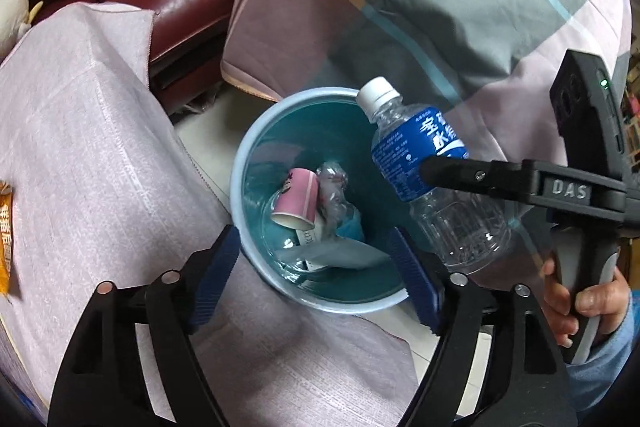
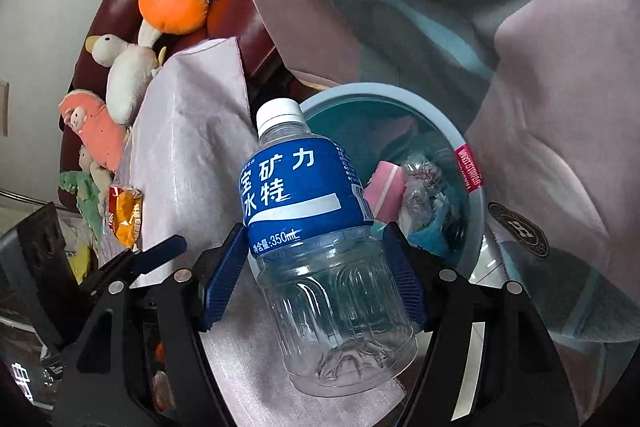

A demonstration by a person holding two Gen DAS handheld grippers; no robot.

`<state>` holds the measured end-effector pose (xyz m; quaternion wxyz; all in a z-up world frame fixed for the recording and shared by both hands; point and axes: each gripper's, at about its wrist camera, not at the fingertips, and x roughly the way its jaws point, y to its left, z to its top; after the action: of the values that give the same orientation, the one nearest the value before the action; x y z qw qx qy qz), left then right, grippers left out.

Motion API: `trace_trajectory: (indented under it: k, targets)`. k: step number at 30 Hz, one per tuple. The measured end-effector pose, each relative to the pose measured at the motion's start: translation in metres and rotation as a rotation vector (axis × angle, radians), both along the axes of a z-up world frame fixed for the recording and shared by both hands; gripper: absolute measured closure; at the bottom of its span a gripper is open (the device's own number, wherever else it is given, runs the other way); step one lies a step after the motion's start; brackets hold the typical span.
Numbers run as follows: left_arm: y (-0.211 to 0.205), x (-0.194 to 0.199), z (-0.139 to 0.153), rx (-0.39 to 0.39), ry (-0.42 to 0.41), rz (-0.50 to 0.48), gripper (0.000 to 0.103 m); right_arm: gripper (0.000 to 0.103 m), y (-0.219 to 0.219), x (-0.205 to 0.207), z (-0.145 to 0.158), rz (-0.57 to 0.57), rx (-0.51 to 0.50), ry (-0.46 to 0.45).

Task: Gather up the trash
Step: 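Carry towel and bottle over the teal bin and open both tools to drop them, then move both open tools back over the trash on the table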

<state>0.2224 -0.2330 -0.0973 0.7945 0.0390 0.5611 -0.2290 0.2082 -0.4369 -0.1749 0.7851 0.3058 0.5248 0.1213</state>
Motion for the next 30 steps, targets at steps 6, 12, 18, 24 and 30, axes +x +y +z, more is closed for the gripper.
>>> trace_trajectory:
  k: [6, 12, 18, 24, 30]
  targets:
    - [0.016, -0.005, 0.012, -0.018, -0.011, 0.031, 0.018, 0.037, 0.012, 0.007, -0.019, 0.026, -0.025, 0.056]
    - [0.033, -0.007, 0.023, -0.044, -0.024, 0.061, 0.016, 0.037, 0.032, 0.010, -0.041, 0.090, -0.026, 0.123]
    - [0.044, -0.007, 0.021, -0.061, -0.009, 0.091, 0.016, 0.037, 0.046, 0.013, -0.053, 0.137, -0.021, 0.159]
    - [0.051, -0.007, 0.023, -0.073, -0.003, 0.107, 0.016, 0.037, 0.050, 0.012, -0.050, 0.138, -0.030, 0.156]
    - [0.060, -0.013, 0.030, -0.088, -0.012, 0.122, 0.016, 0.036, 0.046, 0.007, -0.035, 0.111, -0.040, 0.138]
